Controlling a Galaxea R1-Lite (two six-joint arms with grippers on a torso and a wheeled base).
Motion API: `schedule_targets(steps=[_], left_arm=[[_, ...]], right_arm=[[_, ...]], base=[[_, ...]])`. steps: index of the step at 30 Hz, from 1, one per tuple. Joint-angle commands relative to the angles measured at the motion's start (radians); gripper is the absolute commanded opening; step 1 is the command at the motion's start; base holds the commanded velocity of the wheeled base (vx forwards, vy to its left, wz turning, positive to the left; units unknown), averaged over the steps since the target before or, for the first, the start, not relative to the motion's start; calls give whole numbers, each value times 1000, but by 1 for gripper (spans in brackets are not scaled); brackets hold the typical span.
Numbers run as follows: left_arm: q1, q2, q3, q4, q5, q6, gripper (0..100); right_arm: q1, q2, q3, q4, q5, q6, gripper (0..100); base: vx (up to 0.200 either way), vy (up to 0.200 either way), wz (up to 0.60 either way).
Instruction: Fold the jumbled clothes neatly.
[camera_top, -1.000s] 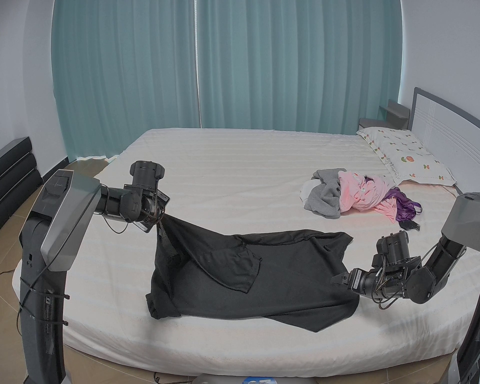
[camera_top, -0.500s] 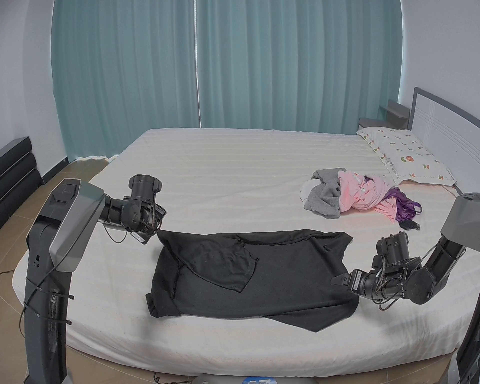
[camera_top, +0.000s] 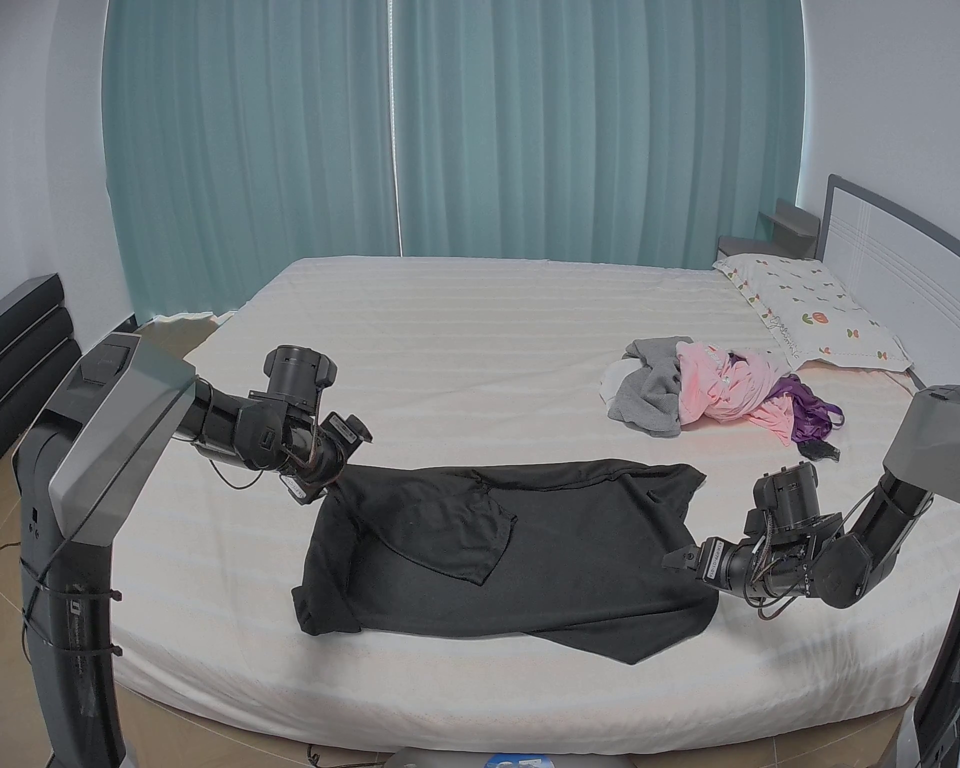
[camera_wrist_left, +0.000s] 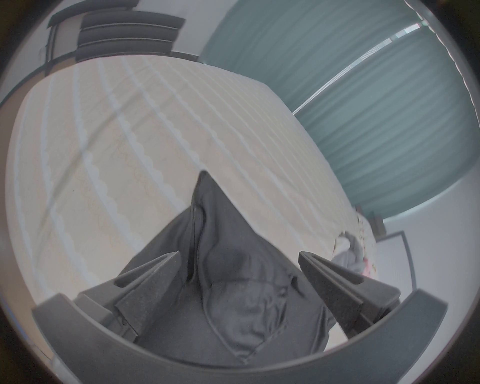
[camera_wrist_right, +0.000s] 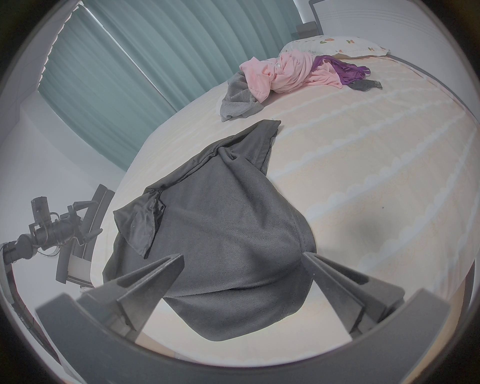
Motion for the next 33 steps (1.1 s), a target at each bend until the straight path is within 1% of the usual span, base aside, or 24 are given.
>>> schedule_targets(steps=[1,4,5,13,15,17,20,22,26,33], left_arm=[[-63,-63,81,1,-17,58,100],[-84,-54,98,1,-15,80,100],[-104,-48,104,6,-13,87,100],[-173,15,124,10,-3,92,100],[-179,27,124,10,2,107,100],[-189,55,122,9,25,127,100],[-202,95,116,1,74,129,100],[-208,110,114,1,85,129,100],[-212,119,107,-2,88,127,100],[-210,141,53,-2,89,123,100]], right_arm=[[1,-4,1,0,1,0,100],[1,-4,3,0,1,0,100],[1,-4,3,0,1,0,100],[6,-6,13,0,1,0,100],[6,-6,13,0,1,0,100],[7,-4,13,0,1,0,100],[7,0,13,-2,1,0,100],[7,2,12,0,1,0,100],[9,5,10,0,1,0,100],[9,6,12,0,1,0,100]], base=[[0,0,0],[0,0,0],[0,0,0],[0,0,0],[0,0,0],[0,0,0],[0,0,0],[0,0,0],[0,0,0],[0,0,0]])
